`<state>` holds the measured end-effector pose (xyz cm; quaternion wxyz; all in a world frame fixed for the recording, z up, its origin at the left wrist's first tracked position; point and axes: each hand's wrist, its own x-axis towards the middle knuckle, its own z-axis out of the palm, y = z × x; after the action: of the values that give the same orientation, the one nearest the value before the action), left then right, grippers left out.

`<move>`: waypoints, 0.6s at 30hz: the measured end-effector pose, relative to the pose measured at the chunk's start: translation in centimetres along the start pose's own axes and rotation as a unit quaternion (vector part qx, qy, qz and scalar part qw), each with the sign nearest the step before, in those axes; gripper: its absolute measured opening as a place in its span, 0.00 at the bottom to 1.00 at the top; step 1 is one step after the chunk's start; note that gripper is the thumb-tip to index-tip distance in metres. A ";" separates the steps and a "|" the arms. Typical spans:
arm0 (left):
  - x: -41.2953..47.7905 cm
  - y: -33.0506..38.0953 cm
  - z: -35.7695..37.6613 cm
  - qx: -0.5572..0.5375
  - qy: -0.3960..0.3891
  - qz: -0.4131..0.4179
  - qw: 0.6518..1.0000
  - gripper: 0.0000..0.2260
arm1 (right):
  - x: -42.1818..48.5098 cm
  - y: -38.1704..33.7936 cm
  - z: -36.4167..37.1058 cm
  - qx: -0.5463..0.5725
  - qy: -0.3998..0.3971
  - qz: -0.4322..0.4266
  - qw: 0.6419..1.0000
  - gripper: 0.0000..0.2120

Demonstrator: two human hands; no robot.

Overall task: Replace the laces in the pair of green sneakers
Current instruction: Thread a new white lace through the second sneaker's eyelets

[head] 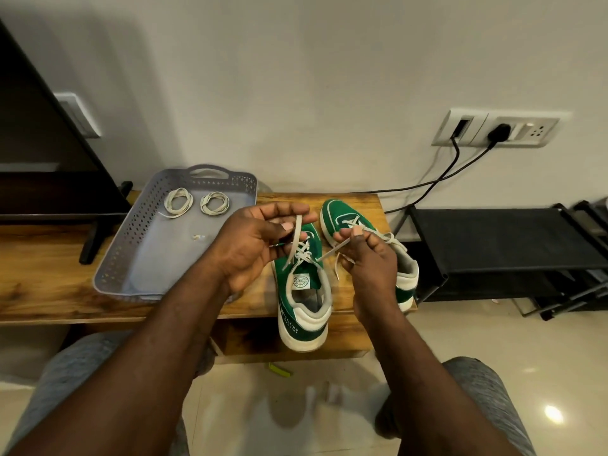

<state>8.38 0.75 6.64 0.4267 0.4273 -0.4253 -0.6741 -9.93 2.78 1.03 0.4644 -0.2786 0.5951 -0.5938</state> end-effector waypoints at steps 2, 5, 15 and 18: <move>-0.1 0.6 0.4 -0.054 -0.008 0.034 0.998 0.18 | -0.1 -1.6 0.3 0.024 0.003 -0.005 1.000 0.12; 0.4 2.0 1.5 -0.114 -0.010 0.076 0.991 0.16 | 0.0 -4.3 0.7 0.045 -0.007 -0.017 0.999 0.12; 3.5 5.3 3.1 0.025 0.196 0.176 0.964 0.09 | 1.8 -10.7 5.1 -0.015 -0.048 -0.140 0.989 0.11; 4.2 5.4 3.1 0.068 0.217 0.188 0.955 0.11 | 1.6 -11.1 6.2 -0.029 -0.076 -0.169 0.982 0.10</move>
<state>5.50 -4.01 11.64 0.5981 0.5036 -0.4395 -0.4421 -7.52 -3.01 12.20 0.3932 -0.4325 0.5197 -0.6231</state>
